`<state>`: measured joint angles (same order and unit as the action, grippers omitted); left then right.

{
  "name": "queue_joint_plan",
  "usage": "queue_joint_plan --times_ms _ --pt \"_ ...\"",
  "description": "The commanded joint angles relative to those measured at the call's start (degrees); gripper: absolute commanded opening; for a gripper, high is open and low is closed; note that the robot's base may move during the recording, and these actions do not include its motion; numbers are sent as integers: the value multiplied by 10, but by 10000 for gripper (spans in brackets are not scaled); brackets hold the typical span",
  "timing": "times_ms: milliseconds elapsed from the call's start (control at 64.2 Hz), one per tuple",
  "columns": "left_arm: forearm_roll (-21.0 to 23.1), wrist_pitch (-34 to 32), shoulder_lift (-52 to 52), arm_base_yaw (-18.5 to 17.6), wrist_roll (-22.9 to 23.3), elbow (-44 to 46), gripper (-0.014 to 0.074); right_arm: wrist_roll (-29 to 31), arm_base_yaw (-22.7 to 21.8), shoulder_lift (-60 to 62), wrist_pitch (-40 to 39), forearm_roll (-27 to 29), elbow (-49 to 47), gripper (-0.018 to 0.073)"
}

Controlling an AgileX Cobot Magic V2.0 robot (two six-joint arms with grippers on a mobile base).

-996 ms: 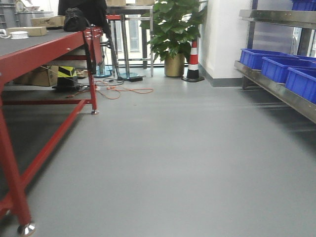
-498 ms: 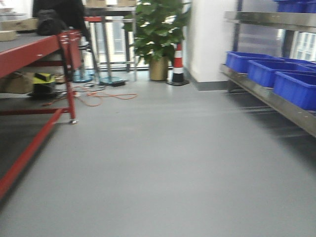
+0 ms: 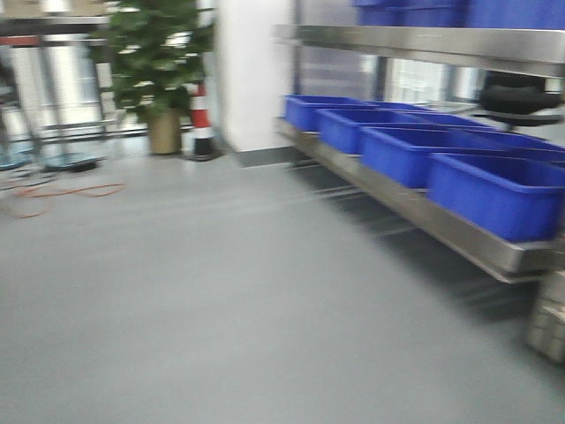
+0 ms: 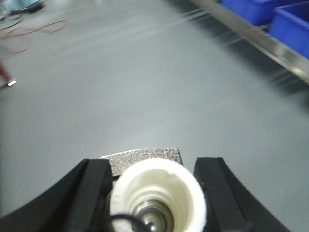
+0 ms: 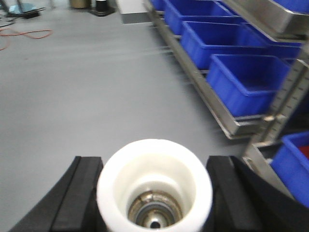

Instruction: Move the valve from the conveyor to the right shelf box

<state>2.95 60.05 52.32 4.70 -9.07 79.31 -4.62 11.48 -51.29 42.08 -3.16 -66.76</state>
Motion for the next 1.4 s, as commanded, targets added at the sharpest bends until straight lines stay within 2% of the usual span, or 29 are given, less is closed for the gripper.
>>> queue_joint_plan --times_ms 0,1385 --pt "5 -29 -4 -1 3 4 -111 0 1 5 -41 -8 -7 -162" --pt "5 -29 -4 -1 3 4 -111 0 1 5 -41 -8 -7 -162"
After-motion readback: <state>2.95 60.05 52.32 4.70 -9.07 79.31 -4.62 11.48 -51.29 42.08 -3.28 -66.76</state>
